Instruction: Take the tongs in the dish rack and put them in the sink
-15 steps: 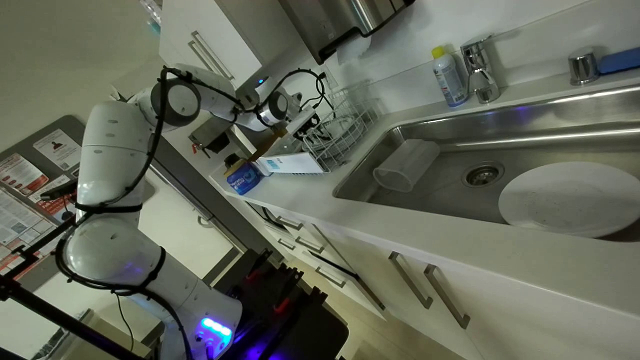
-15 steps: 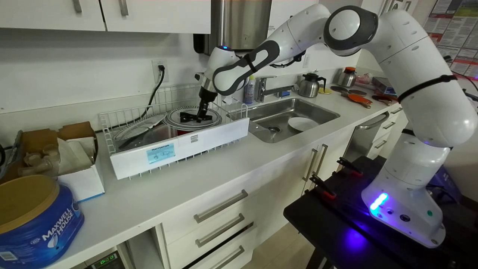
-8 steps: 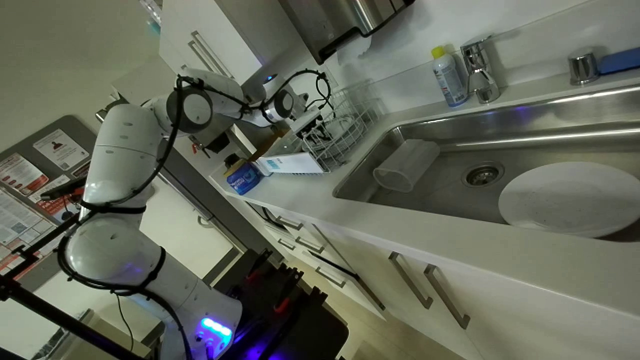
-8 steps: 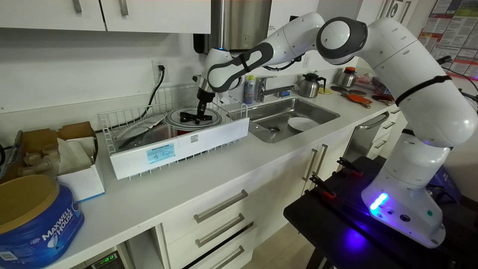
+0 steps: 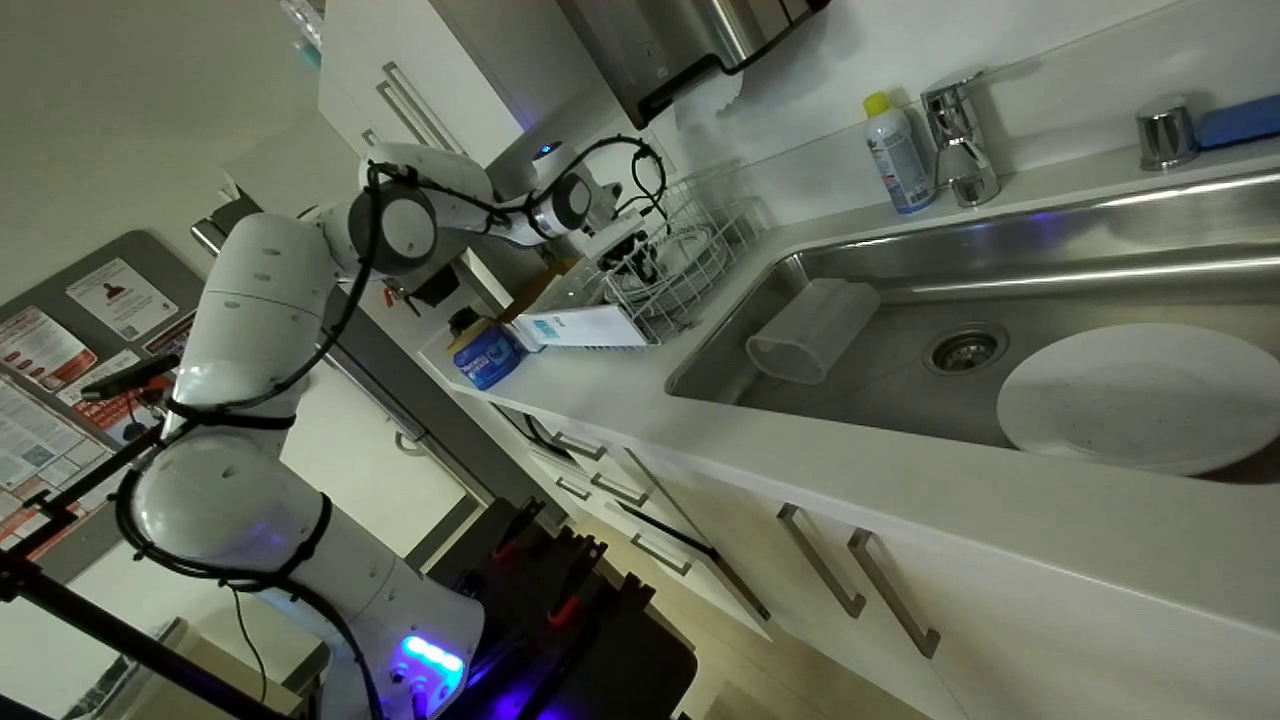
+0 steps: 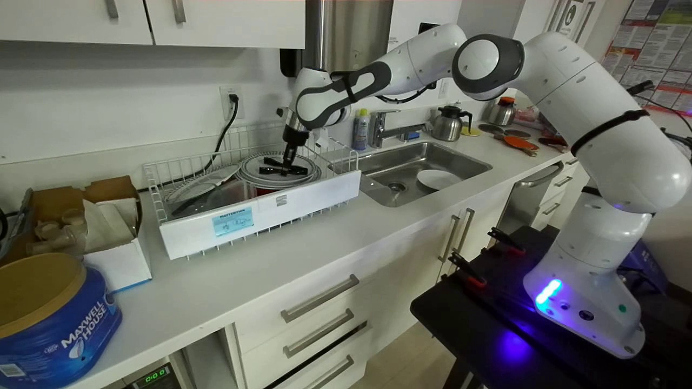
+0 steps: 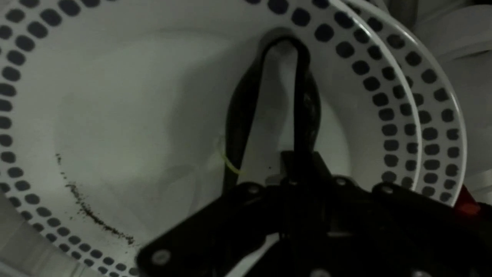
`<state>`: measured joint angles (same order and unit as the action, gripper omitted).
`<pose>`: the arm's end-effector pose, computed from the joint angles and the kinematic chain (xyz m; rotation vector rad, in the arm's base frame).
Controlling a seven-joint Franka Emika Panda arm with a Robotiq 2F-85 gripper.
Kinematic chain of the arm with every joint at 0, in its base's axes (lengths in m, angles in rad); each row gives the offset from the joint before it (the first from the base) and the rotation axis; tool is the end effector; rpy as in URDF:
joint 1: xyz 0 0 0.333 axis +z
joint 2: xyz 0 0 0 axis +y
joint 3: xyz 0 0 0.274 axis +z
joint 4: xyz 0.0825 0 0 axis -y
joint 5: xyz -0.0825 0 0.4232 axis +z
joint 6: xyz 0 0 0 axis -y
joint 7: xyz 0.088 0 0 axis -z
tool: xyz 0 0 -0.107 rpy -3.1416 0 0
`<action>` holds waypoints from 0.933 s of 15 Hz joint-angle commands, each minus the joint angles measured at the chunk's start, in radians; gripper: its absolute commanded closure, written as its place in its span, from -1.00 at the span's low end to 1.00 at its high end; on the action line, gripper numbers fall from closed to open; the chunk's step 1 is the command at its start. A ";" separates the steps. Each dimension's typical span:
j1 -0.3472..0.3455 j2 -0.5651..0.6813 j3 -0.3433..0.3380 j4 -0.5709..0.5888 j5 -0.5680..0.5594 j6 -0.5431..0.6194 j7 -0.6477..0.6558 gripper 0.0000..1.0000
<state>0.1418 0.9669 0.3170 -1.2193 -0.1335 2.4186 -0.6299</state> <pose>0.7263 0.2867 0.1837 -2.6213 -1.4503 -0.4322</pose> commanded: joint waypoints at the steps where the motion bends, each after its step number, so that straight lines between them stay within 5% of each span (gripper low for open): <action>1: 0.008 -0.011 -0.003 0.016 0.017 -0.012 -0.033 0.95; 8: 0.040 -0.227 -0.045 -0.265 -0.112 0.152 0.077 0.95; 14: 0.119 -0.443 -0.132 -0.518 -0.231 0.184 0.205 0.95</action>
<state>0.2253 0.6798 0.2388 -1.5459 -0.3047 2.5522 -0.5017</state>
